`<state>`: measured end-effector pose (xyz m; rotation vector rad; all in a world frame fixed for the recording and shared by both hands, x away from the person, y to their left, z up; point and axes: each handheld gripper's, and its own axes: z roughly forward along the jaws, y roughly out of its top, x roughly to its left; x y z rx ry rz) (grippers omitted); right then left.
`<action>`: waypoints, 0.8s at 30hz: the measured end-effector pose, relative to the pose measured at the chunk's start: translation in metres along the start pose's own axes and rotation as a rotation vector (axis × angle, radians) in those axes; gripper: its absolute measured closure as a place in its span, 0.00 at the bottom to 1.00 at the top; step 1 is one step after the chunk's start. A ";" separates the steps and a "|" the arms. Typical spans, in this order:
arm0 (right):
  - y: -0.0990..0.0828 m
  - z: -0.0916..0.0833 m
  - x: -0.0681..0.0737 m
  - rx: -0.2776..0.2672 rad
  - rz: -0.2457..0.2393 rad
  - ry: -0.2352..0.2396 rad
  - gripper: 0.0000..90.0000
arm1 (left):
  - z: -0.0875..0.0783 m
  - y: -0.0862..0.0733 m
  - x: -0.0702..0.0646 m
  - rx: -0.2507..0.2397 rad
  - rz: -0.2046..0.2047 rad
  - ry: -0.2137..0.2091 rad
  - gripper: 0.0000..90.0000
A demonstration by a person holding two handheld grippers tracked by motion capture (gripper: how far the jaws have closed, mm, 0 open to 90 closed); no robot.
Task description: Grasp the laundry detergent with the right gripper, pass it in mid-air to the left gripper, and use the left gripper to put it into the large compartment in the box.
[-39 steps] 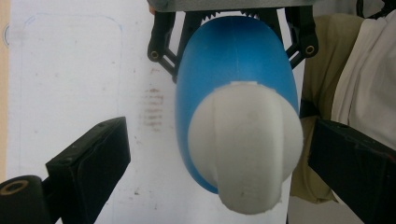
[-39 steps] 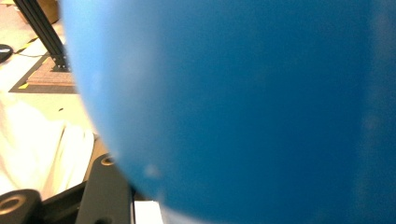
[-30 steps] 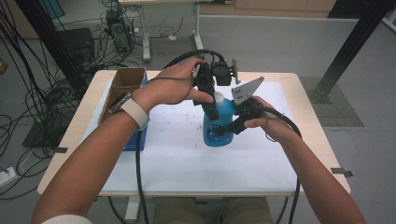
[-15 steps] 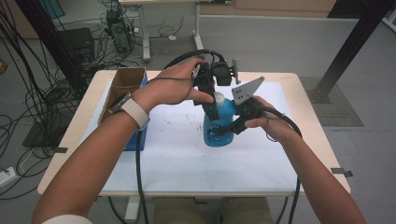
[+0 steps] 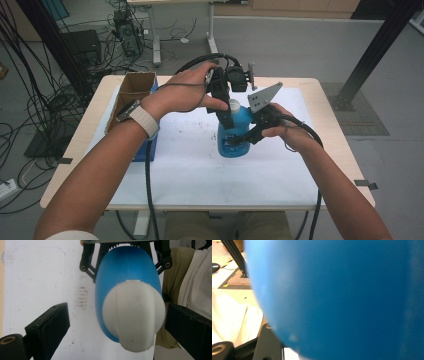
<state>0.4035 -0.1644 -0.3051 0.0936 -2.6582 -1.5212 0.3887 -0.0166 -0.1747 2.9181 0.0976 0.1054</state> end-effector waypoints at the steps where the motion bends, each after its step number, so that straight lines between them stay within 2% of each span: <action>1: 0.000 0.000 0.000 0.000 0.000 0.000 0.48 | 0.000 0.000 0.000 0.001 -0.001 -0.001 0.07; 24: 0.000 0.001 0.000 0.002 0.007 0.005 0.48 | 0.001 -0.001 0.000 -0.003 0.000 -0.003 0.07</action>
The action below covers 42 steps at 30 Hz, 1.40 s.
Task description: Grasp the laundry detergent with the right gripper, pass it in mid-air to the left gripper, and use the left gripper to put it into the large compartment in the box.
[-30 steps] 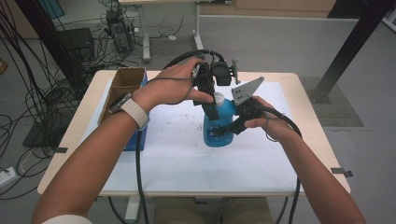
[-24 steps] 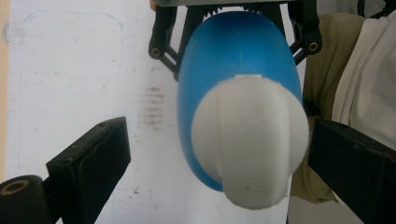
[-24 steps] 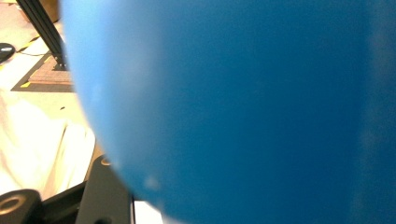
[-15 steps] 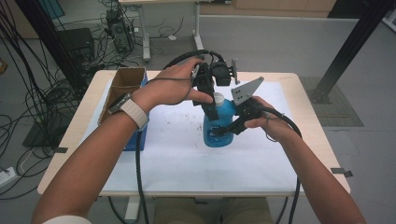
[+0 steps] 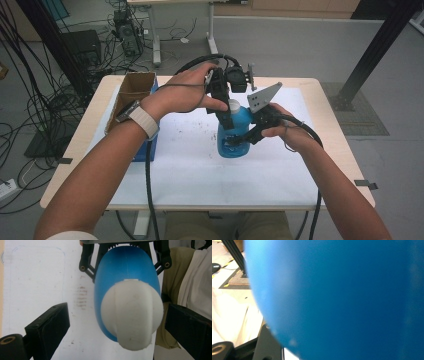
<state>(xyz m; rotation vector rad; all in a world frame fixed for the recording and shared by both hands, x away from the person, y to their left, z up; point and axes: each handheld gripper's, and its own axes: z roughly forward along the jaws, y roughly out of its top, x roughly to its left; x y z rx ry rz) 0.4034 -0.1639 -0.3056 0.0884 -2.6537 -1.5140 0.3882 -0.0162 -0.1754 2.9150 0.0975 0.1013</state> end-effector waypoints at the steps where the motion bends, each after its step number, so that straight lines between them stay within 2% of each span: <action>1: 0.000 0.000 0.000 0.001 -0.003 -0.001 0.48 | 0.000 0.000 0.000 0.001 0.000 -0.001 0.07; 27: 0.002 0.003 0.001 0.007 0.005 0.006 0.48 | 0.008 0.003 -0.003 0.004 0.006 -0.010 0.07; 36: 0.004 0.002 0.002 0.013 0.007 0.011 0.48 | 0.012 0.006 -0.004 0.017 0.021 -0.007 0.11; 42: 0.007 0.000 0.004 0.013 0.010 0.017 0.48 | 0.017 0.007 -0.005 0.018 0.028 -0.019 0.13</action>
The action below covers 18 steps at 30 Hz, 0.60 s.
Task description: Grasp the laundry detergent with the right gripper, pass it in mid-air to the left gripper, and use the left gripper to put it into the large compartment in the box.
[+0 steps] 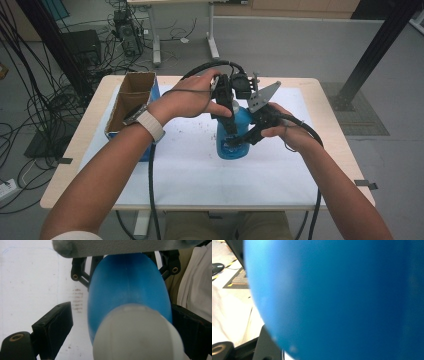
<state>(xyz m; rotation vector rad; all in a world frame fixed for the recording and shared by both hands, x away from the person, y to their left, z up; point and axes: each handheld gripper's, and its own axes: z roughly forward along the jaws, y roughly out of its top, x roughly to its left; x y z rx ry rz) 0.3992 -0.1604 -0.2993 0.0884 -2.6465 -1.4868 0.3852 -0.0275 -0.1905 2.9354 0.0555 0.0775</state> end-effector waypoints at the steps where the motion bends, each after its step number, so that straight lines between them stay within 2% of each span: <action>1: 0.000 0.000 0.000 0.001 -0.003 -0.002 0.48 | 0.000 0.000 0.000 0.001 0.001 -0.002 0.14; 10: 0.001 0.002 0.000 0.004 -0.013 -0.001 0.48 | 0.004 -0.002 0.000 -0.002 0.005 -0.011 0.19; 18: 0.000 0.004 0.000 0.013 -0.010 0.007 0.48 | 0.007 -0.001 -0.002 0.007 0.030 -0.015 0.32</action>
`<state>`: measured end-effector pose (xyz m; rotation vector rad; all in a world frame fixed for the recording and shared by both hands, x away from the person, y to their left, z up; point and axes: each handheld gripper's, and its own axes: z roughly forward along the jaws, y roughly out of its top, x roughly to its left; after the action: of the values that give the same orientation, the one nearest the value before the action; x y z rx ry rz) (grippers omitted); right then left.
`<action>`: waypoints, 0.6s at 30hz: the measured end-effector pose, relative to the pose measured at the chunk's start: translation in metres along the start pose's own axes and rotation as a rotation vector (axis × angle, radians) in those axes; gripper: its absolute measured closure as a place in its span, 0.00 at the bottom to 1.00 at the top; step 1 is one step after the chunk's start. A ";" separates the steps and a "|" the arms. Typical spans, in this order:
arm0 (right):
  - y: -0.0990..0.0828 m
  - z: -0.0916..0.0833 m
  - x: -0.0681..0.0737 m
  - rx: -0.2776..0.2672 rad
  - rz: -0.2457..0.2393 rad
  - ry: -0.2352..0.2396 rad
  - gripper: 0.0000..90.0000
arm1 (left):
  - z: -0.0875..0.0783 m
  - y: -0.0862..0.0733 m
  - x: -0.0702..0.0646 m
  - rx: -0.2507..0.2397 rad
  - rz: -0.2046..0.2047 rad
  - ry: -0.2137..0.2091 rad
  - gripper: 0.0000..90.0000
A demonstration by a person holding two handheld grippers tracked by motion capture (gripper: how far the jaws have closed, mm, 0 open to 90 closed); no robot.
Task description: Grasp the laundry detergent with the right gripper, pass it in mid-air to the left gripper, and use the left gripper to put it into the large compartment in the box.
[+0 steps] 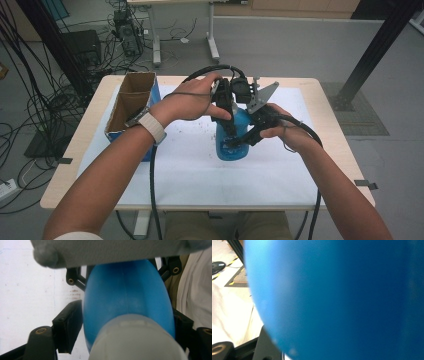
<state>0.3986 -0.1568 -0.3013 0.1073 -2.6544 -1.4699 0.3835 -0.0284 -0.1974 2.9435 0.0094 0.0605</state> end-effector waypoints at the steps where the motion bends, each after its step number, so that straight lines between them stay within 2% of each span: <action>1: 0.000 0.000 0.000 0.002 -0.001 0.001 0.48 | 0.001 0.000 0.000 0.007 0.004 -0.002 0.34; 8: -0.001 0.002 0.000 0.013 0.003 0.005 0.48 | 0.003 0.001 -0.001 0.023 0.009 -0.020 0.40; 17: -0.001 0.004 0.000 0.016 0.004 0.012 0.48 | 0.004 0.001 -0.001 0.035 0.007 -0.020 0.40; 18: -0.001 0.004 -0.001 0.017 -0.008 0.008 0.48 | 0.004 0.001 -0.001 0.033 0.007 -0.019 0.40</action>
<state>0.3988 -0.1535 -0.3044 0.1243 -2.6634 -1.4467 0.3828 -0.0303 -0.2013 2.9772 -0.0024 0.0338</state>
